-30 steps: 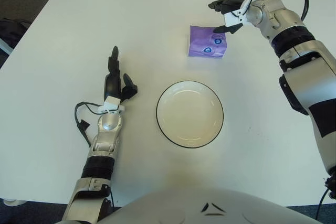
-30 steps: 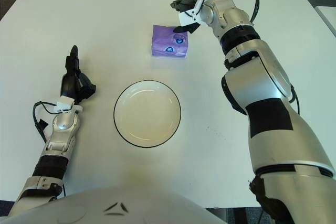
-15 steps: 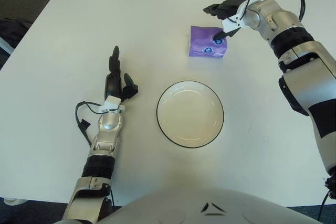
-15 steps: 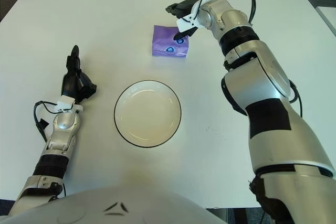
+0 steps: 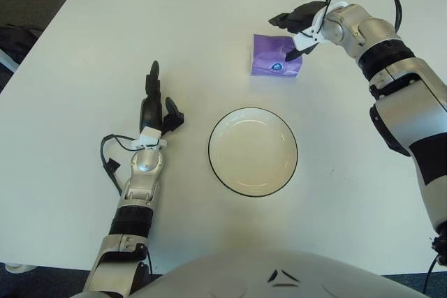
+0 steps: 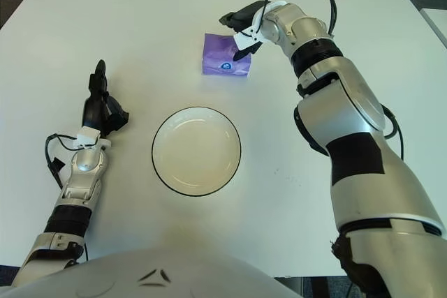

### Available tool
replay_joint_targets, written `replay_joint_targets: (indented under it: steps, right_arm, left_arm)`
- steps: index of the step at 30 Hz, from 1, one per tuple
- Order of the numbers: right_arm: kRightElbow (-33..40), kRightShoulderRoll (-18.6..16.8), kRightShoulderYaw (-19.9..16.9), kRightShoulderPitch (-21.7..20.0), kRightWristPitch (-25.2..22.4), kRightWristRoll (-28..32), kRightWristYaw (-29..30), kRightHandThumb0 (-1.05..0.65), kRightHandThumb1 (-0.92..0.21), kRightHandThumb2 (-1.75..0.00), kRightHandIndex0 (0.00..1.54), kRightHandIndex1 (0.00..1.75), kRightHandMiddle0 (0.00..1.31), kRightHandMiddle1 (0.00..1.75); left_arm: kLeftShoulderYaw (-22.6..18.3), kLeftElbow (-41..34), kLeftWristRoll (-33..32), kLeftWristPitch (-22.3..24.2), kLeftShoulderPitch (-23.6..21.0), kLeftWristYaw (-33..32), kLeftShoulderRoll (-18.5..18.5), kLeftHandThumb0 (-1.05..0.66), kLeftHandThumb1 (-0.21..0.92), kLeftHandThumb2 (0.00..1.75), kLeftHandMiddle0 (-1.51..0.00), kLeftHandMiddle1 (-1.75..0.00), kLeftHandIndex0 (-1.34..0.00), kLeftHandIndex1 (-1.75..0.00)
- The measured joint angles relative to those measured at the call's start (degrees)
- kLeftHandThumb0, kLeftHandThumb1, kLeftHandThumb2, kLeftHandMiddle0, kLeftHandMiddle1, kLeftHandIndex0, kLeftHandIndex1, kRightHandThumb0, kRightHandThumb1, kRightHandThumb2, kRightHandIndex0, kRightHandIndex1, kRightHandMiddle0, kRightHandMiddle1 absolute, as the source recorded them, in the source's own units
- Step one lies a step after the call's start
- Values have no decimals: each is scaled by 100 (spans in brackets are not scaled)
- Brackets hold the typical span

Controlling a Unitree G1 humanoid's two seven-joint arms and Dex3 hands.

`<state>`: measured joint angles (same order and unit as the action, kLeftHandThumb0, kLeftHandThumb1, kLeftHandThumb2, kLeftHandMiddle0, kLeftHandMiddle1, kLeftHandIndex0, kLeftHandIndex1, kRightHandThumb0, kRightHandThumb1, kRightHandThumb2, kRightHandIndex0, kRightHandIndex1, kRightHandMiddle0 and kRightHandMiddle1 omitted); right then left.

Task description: Put the tissue paper into the plate.

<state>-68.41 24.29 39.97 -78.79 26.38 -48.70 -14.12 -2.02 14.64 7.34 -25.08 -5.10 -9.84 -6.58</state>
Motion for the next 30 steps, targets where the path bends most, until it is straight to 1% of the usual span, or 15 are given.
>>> replay_joint_targets:
  steps: [15, 22, 30]
  right_arm:
    - [27, -90, 136, 354, 6, -52, 269, -105, -92, -42, 0, 0, 0, 0]
    - [-72, -302, 203, 571, -207, -124, 541, -105, -92, -44, 0, 0, 0, 0]
    - [-298, -543, 289, 602, -454, -171, 963, -105, -92, -47, 0, 0, 0, 0]
  left_arm:
    - [4, 134, -6, -54, -116, -10, 4, -88, 92, 119, -3, -1, 0, -20]
    - [4, 176, -10, -56, -145, -11, 4, -88, 92, 119, -3, 0, 0, -19]
    - [4, 224, -9, -57, -166, -21, 4, -87, 92, 120, -3, 0, 0, -20]
